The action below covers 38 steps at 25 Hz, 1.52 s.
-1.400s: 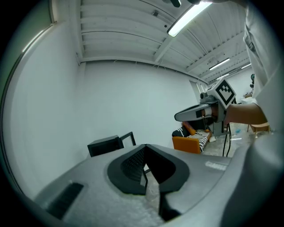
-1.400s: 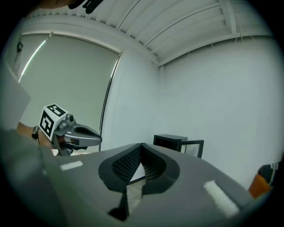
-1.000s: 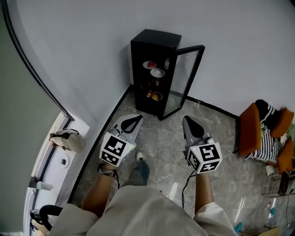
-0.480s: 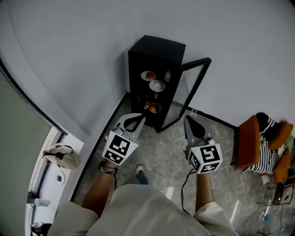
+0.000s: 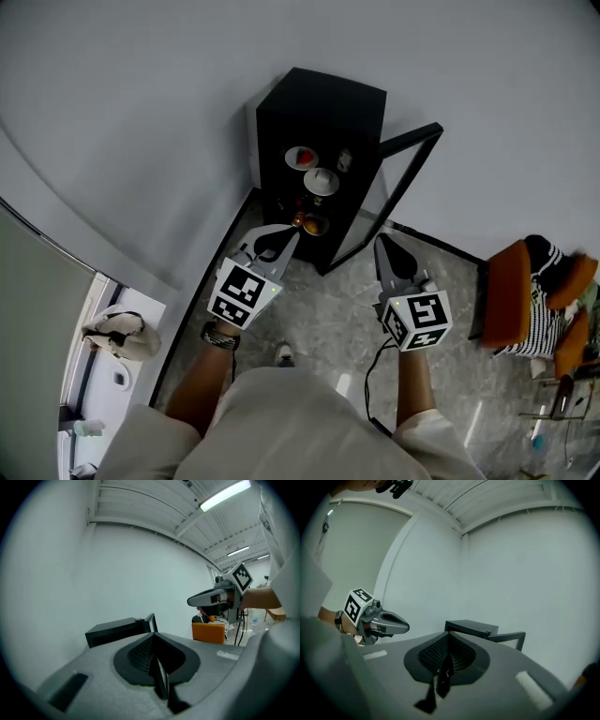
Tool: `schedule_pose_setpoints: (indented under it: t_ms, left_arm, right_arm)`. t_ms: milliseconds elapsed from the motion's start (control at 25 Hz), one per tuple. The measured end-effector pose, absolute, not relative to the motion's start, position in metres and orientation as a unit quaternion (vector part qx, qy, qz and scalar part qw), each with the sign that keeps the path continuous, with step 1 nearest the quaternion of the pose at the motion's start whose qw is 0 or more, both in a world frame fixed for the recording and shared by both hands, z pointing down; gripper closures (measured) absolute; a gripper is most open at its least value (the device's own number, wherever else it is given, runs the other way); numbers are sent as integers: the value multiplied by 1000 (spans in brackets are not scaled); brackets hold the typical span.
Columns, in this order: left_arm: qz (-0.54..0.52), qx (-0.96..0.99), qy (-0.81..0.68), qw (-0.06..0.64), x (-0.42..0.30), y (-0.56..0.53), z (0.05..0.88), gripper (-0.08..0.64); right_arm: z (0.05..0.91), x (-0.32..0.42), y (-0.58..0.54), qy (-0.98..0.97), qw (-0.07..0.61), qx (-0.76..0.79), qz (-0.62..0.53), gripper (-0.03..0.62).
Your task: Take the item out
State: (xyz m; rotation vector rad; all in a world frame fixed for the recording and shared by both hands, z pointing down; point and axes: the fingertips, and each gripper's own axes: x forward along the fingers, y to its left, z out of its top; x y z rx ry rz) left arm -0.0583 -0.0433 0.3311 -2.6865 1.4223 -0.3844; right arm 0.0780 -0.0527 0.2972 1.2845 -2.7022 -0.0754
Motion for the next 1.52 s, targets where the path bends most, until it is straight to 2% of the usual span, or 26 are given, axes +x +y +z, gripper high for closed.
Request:
schedule_pose_setpoints:
  t_ms: [720,1520]
  left_arm:
    - [-158,-880,448,15,-77,-128,366,560]
    - [-95,-861,468,-175,-84,-237,442,560]
  right_arm:
    - [327,45,-138,-897,88,432,-3,584]
    - [394,45,-245,-897,115,423,57,584]
